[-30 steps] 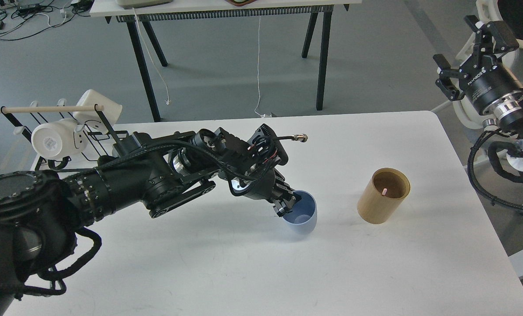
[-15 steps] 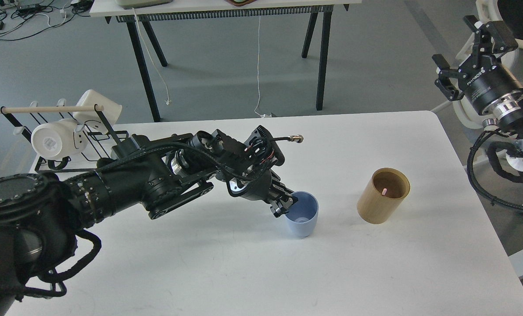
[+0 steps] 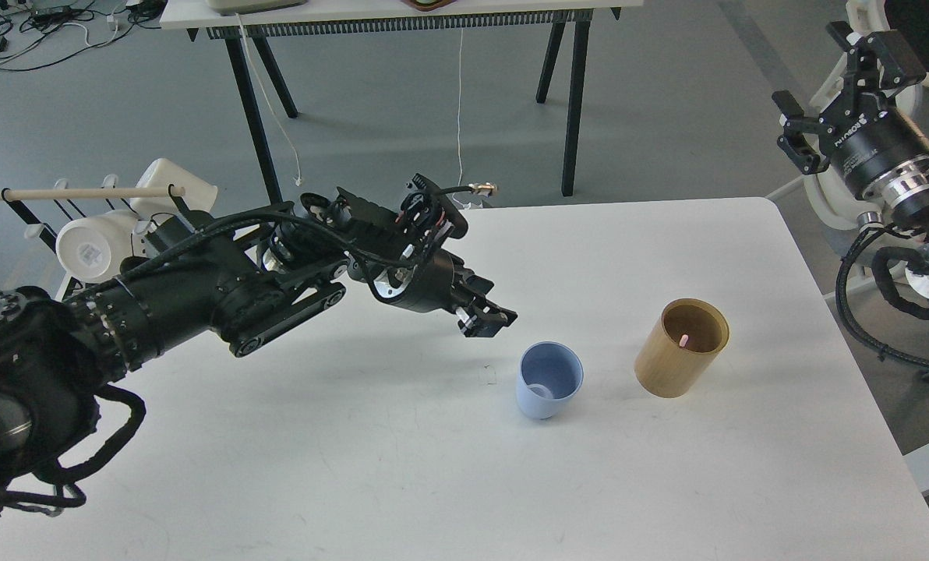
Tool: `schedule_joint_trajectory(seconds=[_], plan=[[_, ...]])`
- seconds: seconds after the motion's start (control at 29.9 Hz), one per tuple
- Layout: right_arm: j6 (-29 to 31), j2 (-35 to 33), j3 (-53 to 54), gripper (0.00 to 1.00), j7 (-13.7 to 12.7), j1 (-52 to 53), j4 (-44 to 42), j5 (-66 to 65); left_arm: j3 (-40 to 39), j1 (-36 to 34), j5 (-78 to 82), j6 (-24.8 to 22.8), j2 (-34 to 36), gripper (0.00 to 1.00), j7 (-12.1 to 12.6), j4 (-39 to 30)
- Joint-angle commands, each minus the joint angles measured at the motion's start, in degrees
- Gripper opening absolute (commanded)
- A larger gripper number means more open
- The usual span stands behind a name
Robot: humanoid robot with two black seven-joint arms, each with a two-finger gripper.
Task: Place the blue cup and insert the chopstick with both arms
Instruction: 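Open the left gripper and raise it away from the blue cup, then move the right gripper down to the tan cup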
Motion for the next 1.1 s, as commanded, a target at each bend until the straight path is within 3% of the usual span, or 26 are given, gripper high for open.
schedule_joint_trajectory(seconds=[0.0, 0.2, 0.53, 0.73, 0.87, 1.07], plan=[[0.00, -1.09, -0.30, 0.99, 0.00, 0.20, 0.47, 0.00, -5.51, 1.12, -6.77, 0.00, 1.59, 0.94, -0.01, -0.77], [0.00, -1.79, -6.17, 0.99, 0.00, 3.10, 2.83, -1.84, -16.14, 6.12, -21.26, 0.00, 4.23, 0.94, -0.01, -2.97], [0.00, -21.10, -8.82, 0.99, 0.00, 1.97, 20.13, -26.78, -38.03, 15.26, -39.04, 0.00, 6.08, 0.95, -0.01, -3.06], [0.00, -34.46, -9.26, 0.99, 0.00, -6.02, 39.72, -46.55, -40.16, 18.52, -39.04, 0.00, 6.17, 0.95, -0.01, -3.15], [-13.90, -42.29, -11.19, 0.99, 0.00, -12.52, 50.28, -53.17, -40.15, 20.28, -39.04, 0.00, 6.34, 0.95, -0.01, -4.72], [-35.87, -49.42, -20.41, 0.99, 0.00, -13.94, 55.75, -59.74, -40.16, 21.60, -38.95, 0.00, 6.25, 0.95, -0.01, -5.70]])
